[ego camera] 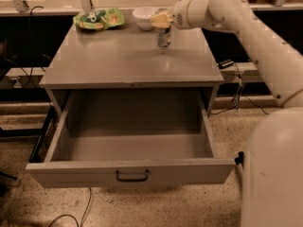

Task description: Place redbull can into top drawer

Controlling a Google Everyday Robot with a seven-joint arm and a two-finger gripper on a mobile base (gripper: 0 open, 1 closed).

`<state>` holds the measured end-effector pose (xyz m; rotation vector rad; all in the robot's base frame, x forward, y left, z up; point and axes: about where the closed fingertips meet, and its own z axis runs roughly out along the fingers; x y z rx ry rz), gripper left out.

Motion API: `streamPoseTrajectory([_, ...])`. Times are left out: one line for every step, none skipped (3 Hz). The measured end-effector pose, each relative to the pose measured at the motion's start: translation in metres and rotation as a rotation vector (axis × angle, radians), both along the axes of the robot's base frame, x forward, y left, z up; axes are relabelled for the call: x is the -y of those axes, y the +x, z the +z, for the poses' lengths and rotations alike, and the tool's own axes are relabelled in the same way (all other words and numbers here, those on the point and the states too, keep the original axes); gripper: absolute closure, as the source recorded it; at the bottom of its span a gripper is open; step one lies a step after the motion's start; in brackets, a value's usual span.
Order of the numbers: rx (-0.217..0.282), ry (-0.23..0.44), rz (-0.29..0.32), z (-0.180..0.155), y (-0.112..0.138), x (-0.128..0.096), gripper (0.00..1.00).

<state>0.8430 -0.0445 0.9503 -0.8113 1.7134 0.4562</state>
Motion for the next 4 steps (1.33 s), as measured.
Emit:
streamPoseTrajectory([0.069,0.017,-0.021,0.042,-0.06,0.028,1.0])
streamPoseTrajectory([0.023,-0.006,-0.023,0.016,-0.085,0.039,1.0])
streamPoseTrajectory([0.022,-0.006,-0.023,0.015,-0.085,0.039,1.0])
streamPoseTrajectory([0.007,0.001,0.077,0.012,-0.11,0.021,1.0])
